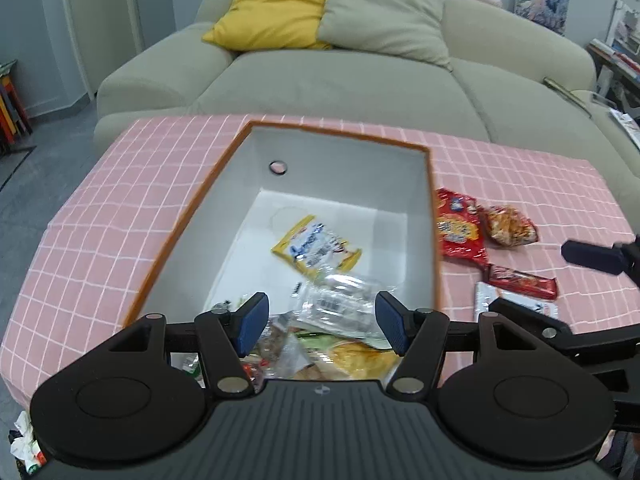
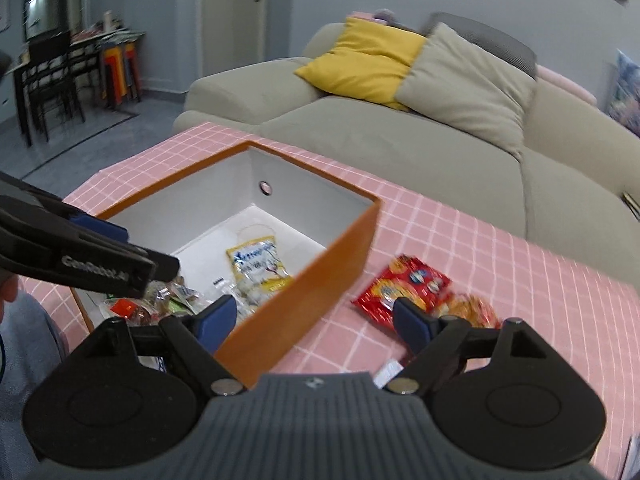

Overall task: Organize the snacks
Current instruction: 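Withdraw both tools from the box back over the remaining snacks, then reach the left tool to the white stick-snack packet while the right tool reaches the red chocolate bar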

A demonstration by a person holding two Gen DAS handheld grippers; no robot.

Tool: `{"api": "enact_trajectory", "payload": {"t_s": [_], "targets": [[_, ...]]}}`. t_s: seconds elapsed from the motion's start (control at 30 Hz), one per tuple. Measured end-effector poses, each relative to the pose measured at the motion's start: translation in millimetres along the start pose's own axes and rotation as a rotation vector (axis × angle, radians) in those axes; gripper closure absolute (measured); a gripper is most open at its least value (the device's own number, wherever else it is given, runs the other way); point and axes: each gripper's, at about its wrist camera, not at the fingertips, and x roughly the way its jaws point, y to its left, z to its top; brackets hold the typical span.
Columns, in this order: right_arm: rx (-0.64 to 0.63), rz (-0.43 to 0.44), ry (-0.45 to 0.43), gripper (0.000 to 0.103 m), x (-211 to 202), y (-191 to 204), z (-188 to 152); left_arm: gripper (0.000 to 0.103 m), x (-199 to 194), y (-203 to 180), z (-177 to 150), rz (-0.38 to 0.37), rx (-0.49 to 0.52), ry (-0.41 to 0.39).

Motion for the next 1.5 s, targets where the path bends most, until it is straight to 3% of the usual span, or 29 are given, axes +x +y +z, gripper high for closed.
{"api": "enact_trajectory", "payload": {"t_s": [0.4, 0.7, 1.17, 1.5], "targets": [[0.140, -0.125, 0.025, 0.017, -23, -51, -62, 0.031, -12, -58, -16, -0.146, 0.071, -0.064], [0.142, -0.174, 0.088, 0.017, -16, -79, -99, 0.032, 10, -106, -31, -0.259, 0.139, 0.010], [-0.003, -0.134, 0.175, 0.016, 28, -114, -116, 0.034, 65, -137, -42, -0.258, 0.212, 0.153], [-0.051, 0.016, 0.237, 0.020, 72, -135, -119, 0.039, 87, -141, -47, -0.253, 0.196, 0.237]]}}
